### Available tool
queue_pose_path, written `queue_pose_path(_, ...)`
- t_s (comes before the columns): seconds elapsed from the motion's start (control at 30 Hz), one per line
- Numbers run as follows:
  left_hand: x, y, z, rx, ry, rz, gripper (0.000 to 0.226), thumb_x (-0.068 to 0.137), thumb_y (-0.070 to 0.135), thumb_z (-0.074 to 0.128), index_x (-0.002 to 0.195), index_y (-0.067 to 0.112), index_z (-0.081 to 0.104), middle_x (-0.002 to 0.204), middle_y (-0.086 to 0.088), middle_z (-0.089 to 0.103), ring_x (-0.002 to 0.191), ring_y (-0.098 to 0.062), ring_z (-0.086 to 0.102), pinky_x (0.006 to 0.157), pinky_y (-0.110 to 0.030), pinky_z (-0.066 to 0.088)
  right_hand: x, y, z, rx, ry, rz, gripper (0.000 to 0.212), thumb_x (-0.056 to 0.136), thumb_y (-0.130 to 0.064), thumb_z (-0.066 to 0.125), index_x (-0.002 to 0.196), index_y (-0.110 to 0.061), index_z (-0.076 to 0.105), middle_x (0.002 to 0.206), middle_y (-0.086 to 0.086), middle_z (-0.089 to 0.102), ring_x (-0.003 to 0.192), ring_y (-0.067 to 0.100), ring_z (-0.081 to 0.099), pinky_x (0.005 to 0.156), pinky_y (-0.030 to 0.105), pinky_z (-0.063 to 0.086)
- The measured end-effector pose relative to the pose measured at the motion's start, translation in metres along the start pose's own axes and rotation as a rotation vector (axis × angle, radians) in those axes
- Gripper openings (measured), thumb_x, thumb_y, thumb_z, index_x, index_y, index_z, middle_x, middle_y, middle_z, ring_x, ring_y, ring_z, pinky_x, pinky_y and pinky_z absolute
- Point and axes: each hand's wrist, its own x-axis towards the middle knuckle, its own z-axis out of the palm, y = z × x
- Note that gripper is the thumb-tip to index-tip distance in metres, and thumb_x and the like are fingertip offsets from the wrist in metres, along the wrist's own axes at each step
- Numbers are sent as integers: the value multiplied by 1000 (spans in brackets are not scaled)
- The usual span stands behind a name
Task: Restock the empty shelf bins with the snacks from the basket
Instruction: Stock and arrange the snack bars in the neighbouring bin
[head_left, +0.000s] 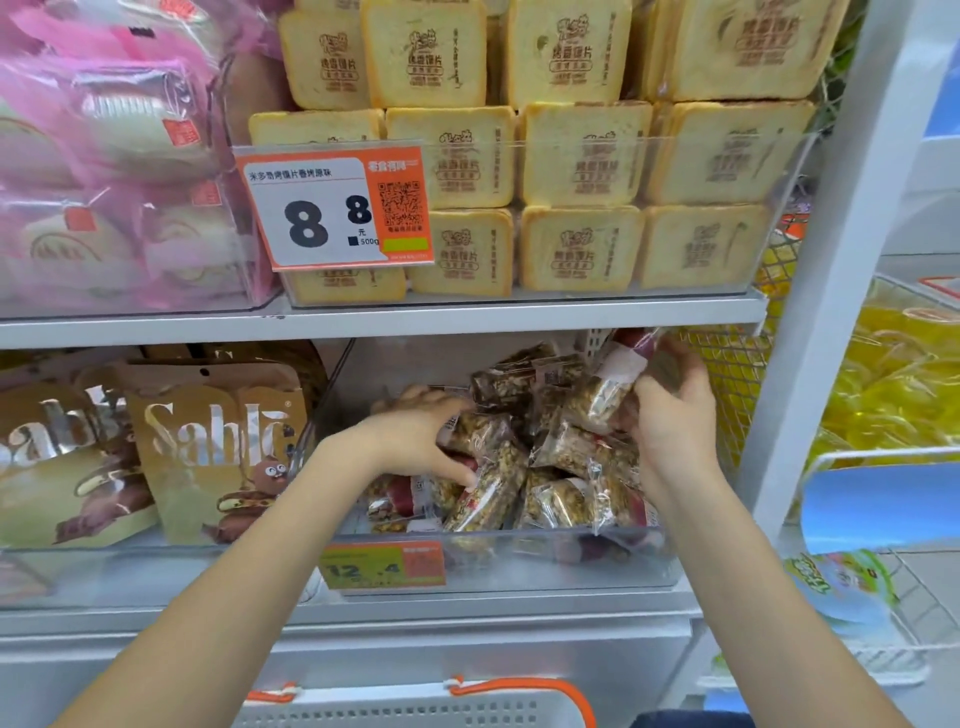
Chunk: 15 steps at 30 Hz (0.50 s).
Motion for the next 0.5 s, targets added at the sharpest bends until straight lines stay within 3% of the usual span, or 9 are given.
queue_pose_path(0.07, -3, -2, -2, 37, -15, -23, 82, 80, 61, 59, 148, 30, 24, 155, 3, 22, 142, -21, 18, 113, -46, 20, 3, 0, -3, -33, -33, -34, 45, 86, 5, 51, 107, -35, 54, 122, 5, 62, 118, 31, 56, 88, 40, 44)
queue_pose_path(0.2, -14, 3, 1, -183, 244, -53, 69, 86, 56, 55, 143, 22, 36, 140, -5, 48, 123, -23, 47, 101, -37, 40, 10, -5, -11, -10, -85, 46, 48, 85, 11, 53, 113, -28, 55, 121, 6, 64, 106, 28, 59, 80, 39, 51)
queue_pose_path(0.27, -22, 12, -3, -289, 343, -24, 67, 88, 55, 52, 143, 20, 35, 138, -5, 50, 118, -23, 50, 95, -35, 45, 13, -5, -13, -65, -81, -18, 49, 85, 11, 51, 108, -31, 58, 120, 8, 65, 99, 25, 61, 75, 32, 48)
queue_pose_path(0.33, -28, 24, -11, -215, 388, 8, 71, 88, 60, 45, 145, 21, 31, 142, -4, 46, 123, -24, 48, 94, -34, 44, 13, -6, -15, -118, -86, -82, 50, 86, 12, 48, 106, -32, 62, 118, 10, 67, 91, 16, 61, 80, 31, 47)
queue_pose_path(0.4, -33, 38, -20, -142, 408, 31, 74, 87, 67, 38, 146, 22, 29, 141, -4, 48, 122, -25, 49, 91, -36, 45, 10, -9, -18, -324, -110, -194, 50, 85, 14, 47, 111, -24, 66, 112, 9, 68, 92, 12, 60, 84, 27, 48)
queue_pose_path(0.5, -39, 57, -31, -114, 437, 62, 70, 87, 65, 40, 143, 22, 34, 134, -5, 54, 117, -27, 53, 86, -35, 44, 0, -11, -23, -971, -262, -576, 52, 79, 15, 48, 110, -19, 72, 98, 8, 72, 89, 20, 55, 81, 32, 45)
